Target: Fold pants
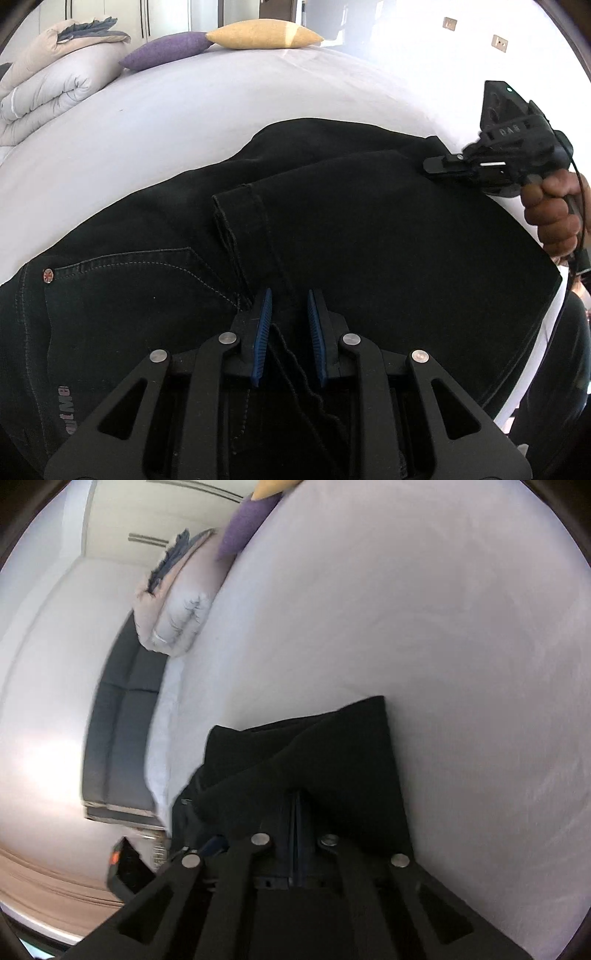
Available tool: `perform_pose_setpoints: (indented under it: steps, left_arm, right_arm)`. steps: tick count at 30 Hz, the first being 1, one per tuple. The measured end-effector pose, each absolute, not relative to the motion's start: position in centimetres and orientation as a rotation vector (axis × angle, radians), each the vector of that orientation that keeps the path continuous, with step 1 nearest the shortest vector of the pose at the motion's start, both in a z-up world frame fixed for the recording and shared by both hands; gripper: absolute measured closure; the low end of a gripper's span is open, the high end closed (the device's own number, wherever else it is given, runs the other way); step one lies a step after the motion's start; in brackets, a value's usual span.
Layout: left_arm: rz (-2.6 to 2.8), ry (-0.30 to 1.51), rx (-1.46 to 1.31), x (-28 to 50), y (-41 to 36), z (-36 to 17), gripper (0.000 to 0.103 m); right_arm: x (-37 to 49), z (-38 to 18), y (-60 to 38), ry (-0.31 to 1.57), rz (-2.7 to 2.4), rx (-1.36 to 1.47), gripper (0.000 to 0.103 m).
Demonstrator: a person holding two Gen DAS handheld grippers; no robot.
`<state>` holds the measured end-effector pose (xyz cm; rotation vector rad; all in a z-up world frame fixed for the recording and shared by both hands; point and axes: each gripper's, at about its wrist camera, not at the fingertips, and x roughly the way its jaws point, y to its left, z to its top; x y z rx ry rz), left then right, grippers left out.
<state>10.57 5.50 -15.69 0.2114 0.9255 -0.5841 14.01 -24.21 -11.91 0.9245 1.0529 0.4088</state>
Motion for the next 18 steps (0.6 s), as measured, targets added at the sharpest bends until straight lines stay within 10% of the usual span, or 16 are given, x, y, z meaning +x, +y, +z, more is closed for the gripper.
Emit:
perform_pose_setpoints:
  steps: [18]
  left_arm:
    - [-0.585, 0.899, 0.206, 10.0, 5.4, -15.9, 0.083]
  right_arm:
    - [2.4, -11.1, -19.4, 1.087, 0.430, 0.866, 0.103]
